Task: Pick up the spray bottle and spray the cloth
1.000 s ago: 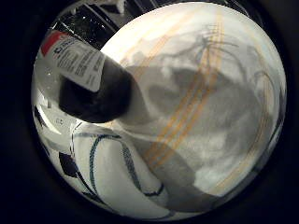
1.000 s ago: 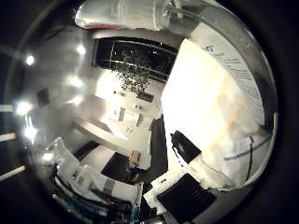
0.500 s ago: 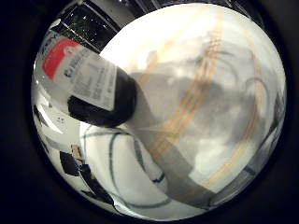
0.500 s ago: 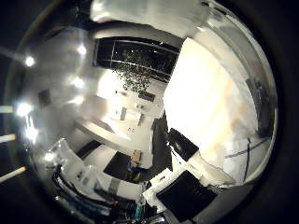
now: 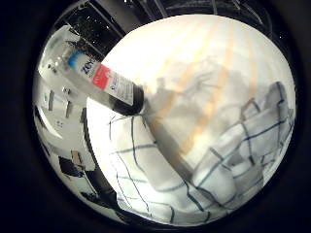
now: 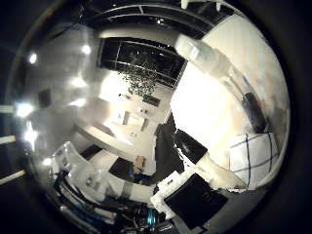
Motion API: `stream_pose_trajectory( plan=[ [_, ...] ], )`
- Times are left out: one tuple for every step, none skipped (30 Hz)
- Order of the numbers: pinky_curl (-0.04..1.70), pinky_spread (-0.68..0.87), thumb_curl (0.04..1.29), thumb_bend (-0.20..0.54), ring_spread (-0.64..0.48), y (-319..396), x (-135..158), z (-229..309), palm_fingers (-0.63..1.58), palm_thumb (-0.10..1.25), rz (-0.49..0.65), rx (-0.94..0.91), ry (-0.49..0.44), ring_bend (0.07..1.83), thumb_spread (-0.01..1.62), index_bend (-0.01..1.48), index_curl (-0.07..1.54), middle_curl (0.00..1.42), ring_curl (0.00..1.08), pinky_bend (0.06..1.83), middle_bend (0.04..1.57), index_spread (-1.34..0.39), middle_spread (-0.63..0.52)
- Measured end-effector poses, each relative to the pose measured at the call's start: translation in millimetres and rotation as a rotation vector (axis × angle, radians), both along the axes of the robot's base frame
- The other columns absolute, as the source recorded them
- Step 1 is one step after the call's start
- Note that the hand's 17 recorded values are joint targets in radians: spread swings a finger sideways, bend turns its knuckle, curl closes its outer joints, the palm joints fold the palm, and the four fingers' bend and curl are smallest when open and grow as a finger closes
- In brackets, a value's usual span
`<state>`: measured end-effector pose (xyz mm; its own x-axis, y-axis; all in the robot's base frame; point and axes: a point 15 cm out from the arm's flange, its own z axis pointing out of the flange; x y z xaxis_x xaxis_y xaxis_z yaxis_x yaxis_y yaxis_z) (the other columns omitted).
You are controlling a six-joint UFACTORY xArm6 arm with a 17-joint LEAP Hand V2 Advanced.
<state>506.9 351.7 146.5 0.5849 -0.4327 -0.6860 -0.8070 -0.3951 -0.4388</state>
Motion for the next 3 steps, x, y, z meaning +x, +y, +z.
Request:
stream_pose_trajectory(
  plan=[
    [0.36,0.34,0.39,-0.025,0.1,-7,-4,4,0.13,0.69,-0.002,-0.007,-0.003,0.53,1.04,0.16,0.26,0.34,0.28,0.58,0.2,-0.31,0.08],
    [0.36,0.34,0.39,-0.024,0.1,-12,-9,6,0.13,0.68,-0.001,-0.015,-0.002,0.53,1.04,0.16,0.26,0.34,0.28,0.58,0.2,-0.31,0.08],
    [0.36,0.34,0.39,-0.023,0.1,-19,-13,8,0.13,0.69,-0.005,-0.02,-0.002,0.53,1.05,0.16,0.27,0.34,0.28,0.57,0.21,-0.31,0.08]
  ],
)
